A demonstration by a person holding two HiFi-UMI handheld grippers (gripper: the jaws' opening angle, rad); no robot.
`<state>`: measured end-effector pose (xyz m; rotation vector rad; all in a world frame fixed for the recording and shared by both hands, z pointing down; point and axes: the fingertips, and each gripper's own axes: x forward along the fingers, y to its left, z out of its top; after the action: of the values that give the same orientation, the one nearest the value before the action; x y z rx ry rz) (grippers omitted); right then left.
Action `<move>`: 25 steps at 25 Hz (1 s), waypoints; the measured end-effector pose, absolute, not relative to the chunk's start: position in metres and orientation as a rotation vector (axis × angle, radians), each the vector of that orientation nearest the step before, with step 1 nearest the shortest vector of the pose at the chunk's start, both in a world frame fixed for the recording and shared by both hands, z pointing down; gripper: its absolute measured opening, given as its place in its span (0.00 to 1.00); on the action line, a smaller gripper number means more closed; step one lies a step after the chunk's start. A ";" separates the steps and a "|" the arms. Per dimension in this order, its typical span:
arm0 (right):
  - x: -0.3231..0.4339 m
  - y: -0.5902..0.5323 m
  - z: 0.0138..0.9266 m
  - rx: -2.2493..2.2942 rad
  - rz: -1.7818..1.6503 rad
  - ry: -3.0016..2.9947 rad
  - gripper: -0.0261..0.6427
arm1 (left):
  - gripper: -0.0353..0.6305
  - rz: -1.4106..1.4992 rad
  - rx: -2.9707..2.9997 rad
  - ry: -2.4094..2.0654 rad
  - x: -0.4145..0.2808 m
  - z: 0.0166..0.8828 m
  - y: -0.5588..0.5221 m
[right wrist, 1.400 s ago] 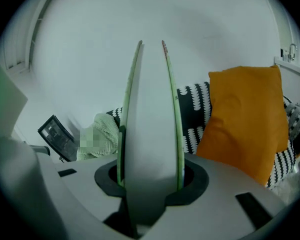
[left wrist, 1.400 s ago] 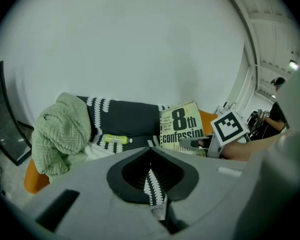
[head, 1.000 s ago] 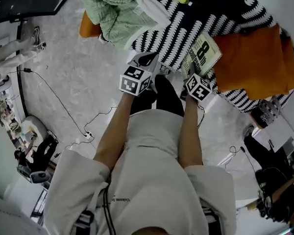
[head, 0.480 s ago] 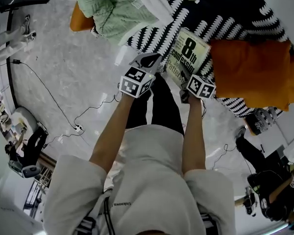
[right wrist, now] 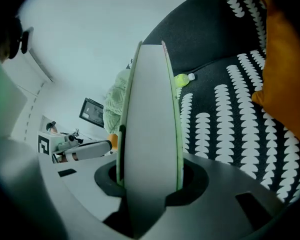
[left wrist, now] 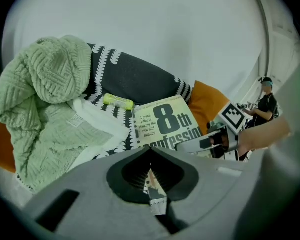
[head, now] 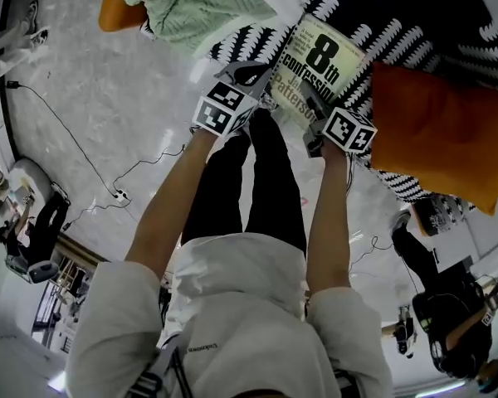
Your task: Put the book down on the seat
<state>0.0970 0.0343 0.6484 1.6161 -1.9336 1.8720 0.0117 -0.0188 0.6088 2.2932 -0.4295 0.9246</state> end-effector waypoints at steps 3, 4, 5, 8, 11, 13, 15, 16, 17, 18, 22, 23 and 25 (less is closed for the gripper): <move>0.088 0.026 0.647 1.633 1.925 -1.979 0.26 | 0.06 0.929 2.299 -0.427 0.009 0.615 -0.027; 0.084 0.025 0.647 1.626 1.936 -1.998 0.26 | 0.07 0.929 2.299 -0.428 0.008 0.617 -0.028; 0.080 0.023 0.647 1.612 1.943 -2.019 0.26 | 0.07 0.927 2.299 -0.430 0.008 0.619 -0.030; 0.067 0.021 0.650 1.553 1.980 -2.071 0.26 | 0.07 0.922 2.295 -0.431 0.005 0.625 -0.030; 0.055 0.022 0.658 1.494 2.039 -2.101 0.26 | 0.07 0.929 2.269 -0.421 0.000 0.641 -0.025; 0.056 0.021 0.668 1.472 2.057 -2.088 0.26 | 0.06 0.926 2.258 -0.411 0.002 0.654 -0.021; 0.058 0.011 0.681 1.458 2.068 -2.086 0.26 | 0.06 0.921 2.265 -0.406 0.006 0.665 -0.023; 0.057 0.004 0.686 1.450 2.074 -2.096 0.26 | 0.06 0.924 2.272 -0.405 0.006 0.671 -0.025; 0.055 -0.003 0.691 1.442 2.078 -2.110 0.26 | 0.07 0.926 2.275 -0.405 0.007 0.676 -0.027; 0.054 -0.009 0.695 1.435 2.081 -2.124 0.26 | 0.07 0.927 2.272 -0.408 0.007 0.682 -0.028; 0.052 -0.030 0.705 1.438 2.120 -2.168 0.26 | 0.07 0.910 2.227 -0.437 0.003 0.697 -0.028; 0.051 -0.033 0.707 1.440 2.133 -2.179 0.26 | 0.07 0.911 2.219 -0.445 0.001 0.699 -0.027; 0.049 -0.035 0.712 1.444 2.154 -2.192 0.26 | 0.06 0.918 2.210 -0.462 -0.003 0.702 -0.027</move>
<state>0.0488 -0.0347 0.7120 1.4437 -2.1918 2.1542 -0.0029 -0.0272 0.7022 2.2095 -0.4623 0.9176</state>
